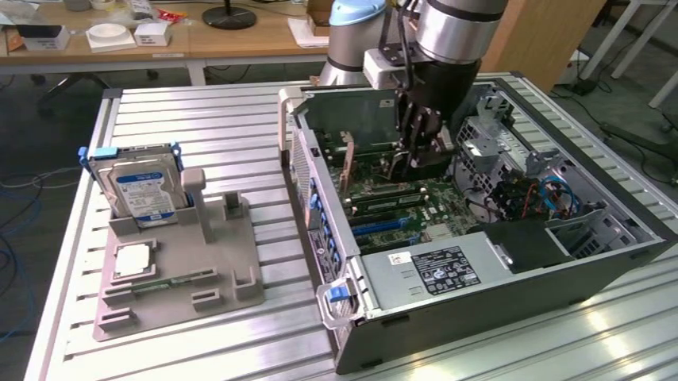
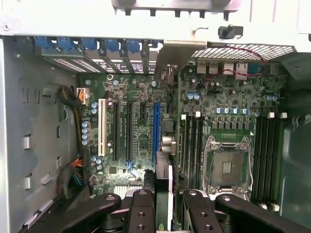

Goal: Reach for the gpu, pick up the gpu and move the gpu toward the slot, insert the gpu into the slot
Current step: 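Insert the gpu into the slot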

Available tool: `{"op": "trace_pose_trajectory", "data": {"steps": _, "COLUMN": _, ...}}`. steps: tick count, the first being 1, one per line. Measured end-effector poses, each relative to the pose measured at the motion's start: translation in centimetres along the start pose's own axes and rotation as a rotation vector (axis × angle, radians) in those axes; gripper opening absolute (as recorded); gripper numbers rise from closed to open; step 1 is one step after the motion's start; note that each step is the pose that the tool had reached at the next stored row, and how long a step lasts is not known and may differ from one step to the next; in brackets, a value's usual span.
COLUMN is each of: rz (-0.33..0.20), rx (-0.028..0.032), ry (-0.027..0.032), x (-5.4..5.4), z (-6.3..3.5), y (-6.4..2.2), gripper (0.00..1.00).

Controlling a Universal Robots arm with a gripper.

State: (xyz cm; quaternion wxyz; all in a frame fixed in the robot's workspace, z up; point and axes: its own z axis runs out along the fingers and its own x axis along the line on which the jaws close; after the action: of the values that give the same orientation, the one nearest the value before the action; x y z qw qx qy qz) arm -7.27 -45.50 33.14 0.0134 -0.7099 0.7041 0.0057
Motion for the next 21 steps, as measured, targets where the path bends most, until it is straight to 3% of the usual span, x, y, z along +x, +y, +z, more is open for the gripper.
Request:
{"op": "trace_pose_trajectory", "data": {"steps": 12, "rz": 0.0, "rx": 0.0, "ry": -0.0001, "x": 0.1, "z": 1.63, "y": 0.49, "gripper": 0.27}}
{"op": "trace_pose_trajectory", "data": {"steps": 21, "rz": 0.0, "rx": 0.0001, "ry": -0.0002, "x": 0.5, "z": 2.15, "y": 0.51, "gripper": 0.27}}
